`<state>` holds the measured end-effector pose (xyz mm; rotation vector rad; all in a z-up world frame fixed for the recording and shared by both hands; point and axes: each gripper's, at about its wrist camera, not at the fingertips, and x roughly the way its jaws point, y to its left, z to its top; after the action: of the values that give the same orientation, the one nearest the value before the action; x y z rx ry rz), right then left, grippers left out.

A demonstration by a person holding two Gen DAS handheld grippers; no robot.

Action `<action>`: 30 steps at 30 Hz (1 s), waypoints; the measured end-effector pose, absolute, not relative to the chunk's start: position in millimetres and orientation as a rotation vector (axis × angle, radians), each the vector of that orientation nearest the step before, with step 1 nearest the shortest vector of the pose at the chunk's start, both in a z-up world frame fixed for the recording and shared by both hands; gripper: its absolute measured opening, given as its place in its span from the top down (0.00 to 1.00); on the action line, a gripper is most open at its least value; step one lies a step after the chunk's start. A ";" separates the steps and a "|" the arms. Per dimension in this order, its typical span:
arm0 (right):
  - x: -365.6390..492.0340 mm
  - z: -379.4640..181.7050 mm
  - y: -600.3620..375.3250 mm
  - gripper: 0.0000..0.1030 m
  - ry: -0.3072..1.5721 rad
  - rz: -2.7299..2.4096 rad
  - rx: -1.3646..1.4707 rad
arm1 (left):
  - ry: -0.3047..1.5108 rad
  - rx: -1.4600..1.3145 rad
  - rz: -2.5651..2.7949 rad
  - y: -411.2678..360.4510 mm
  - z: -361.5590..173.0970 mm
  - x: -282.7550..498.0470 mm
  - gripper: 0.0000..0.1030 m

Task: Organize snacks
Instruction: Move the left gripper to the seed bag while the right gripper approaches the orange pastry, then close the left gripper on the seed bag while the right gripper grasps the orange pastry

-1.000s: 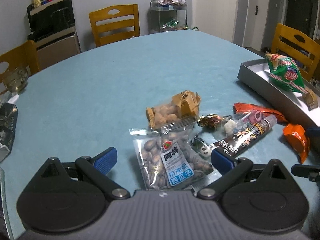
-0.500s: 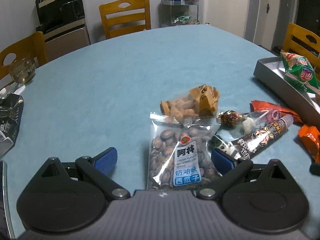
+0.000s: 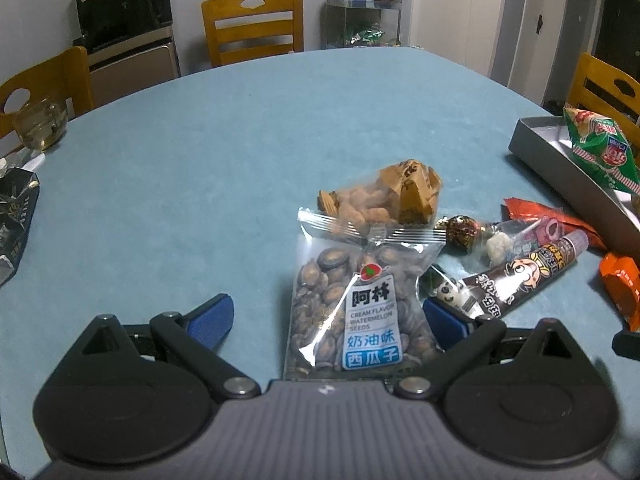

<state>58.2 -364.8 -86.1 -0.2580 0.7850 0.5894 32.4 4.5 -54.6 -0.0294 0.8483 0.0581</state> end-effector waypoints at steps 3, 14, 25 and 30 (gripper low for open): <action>59.1 -85.1 -362.5 0.25 0.799 0.578 -0.261 | 0.835 -0.038 0.059 4.7 -56.9 29.8 0.01; 50.4 -77.0 -352.7 0.29 0.771 0.680 -0.228 | 0.843 -0.038 0.051 5.0 -56.3 30.3 0.00; 54.5 -79.4 -358.9 0.24 0.784 0.609 -0.256 | 0.856 -0.035 0.044 4.6 -55.4 29.8 0.00; 54.3 -83.7 -356.1 0.21 0.788 0.621 -0.268 | 0.860 -0.029 0.034 1.9 -55.1 25.5 0.00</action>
<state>54.3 -356.1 -83.7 -0.2676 0.7880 0.6205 25.5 1.9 -55.1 -0.0294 0.8603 0.0339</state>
